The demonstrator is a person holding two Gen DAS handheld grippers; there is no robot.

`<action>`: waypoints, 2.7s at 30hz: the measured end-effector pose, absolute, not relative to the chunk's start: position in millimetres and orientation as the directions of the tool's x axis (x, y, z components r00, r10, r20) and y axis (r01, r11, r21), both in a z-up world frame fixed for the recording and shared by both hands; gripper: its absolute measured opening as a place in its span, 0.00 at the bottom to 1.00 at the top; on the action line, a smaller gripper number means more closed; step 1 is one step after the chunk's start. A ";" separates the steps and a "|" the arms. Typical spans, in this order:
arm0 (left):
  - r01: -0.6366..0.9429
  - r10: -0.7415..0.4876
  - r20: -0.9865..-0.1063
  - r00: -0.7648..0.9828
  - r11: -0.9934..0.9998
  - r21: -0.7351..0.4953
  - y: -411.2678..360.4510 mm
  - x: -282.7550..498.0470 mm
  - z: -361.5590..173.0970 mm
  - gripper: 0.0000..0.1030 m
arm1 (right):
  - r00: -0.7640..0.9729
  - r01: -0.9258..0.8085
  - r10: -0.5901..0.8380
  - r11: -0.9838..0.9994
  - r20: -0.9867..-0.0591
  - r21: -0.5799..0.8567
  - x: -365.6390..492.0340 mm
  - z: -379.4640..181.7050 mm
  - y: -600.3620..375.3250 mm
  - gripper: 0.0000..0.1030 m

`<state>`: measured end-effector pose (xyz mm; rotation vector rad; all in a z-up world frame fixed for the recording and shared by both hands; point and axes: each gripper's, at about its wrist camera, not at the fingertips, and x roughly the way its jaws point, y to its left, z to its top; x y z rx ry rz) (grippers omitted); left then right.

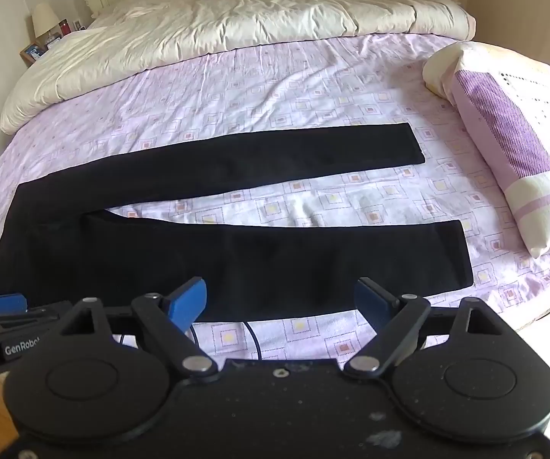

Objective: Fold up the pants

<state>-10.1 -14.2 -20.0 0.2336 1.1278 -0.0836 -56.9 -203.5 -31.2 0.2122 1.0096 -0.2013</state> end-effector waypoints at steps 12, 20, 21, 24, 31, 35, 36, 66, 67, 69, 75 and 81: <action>0.171 0.058 -0.908 0.415 0.975 0.140 -13.5 -7.5 -22.6 0.52 | 0.528 0.261 -0.065 0.961 -0.847 0.089 -51.3 -31.5 -204.9 0.87; 0.155 0.061 -0.912 0.407 0.979 0.134 -9.8 -7.4 -22.8 0.52 | 0.536 0.259 -0.079 0.963 -0.841 0.074 -50.6 -26.4 -205.7 0.87; 0.151 0.063 -0.912 0.405 0.979 0.134 -9.3 -7.5 -22.9 0.52 | 0.541 0.260 -0.091 0.964 -0.836 0.063 -50.6 -25.4 -205.2 0.87; 0.140 0.067 -0.913 0.401 0.981 0.134 -8.2 -8.8 -22.6 0.52 | 0.558 0.258 -0.137 0.966 -0.818 0.014 -50.8 -22.5 -203.3 0.87; 0.130 0.061 -0.910 0.409 0.984 0.124 -4.1 -16.9 -21.6 0.52 | 0.599 0.239 -0.135 0.971 -0.789 0.016 -55.2 -19.5 -203.8 0.87; 0.139 0.060 -0.888 0.456 0.981 0.138 0.2 -23.8 -21.4 0.51 | 0.600 0.222 -0.102 0.974 -0.794 0.042 -51.8 -22.8 -204.2 0.87; 0.148 0.064 -0.879 0.472 0.977 0.150 0.7 -25.5 -22.5 0.49 | 0.602 0.220 -0.077 0.973 -0.795 0.072 -52.2 -24.8 -204.9 0.87; 0.628 0.037 -0.839 0.542 0.646 0.434 10.0 -12.8 -176.0 0.23 | 0.310 0.409 -0.102 0.912 -0.945 0.035 -8.8 -95.4 -227.1 0.74; 0.639 0.029 -0.837 0.546 0.631 0.439 9.0 -12.3 -179.2 0.23 | 0.299 0.433 -0.102 0.901 -0.949 0.039 -7.9 -98.8 -230.7 0.74; 0.655 0.012 -0.833 0.553 0.611 0.445 9.0 -10.1 -180.9 0.23 | 0.278 0.477 -0.111 0.878 -0.954 0.037 -7.5 -106.9 -238.2 0.74; 0.716 -0.072 -0.866 0.495 0.598 0.360 16.4 7.6 -173.6 0.20 | 0.226 0.639 -0.132 0.768 -0.965 0.045 -15.2 -137.2 -277.5 0.74; 0.723 -0.186 -0.930 0.315 0.682 0.108 40.2 47.0 -158.9 0.11 | 0.225 0.805 -0.106 0.581 -0.969 0.123 -28.9 -157.0 -319.5 0.72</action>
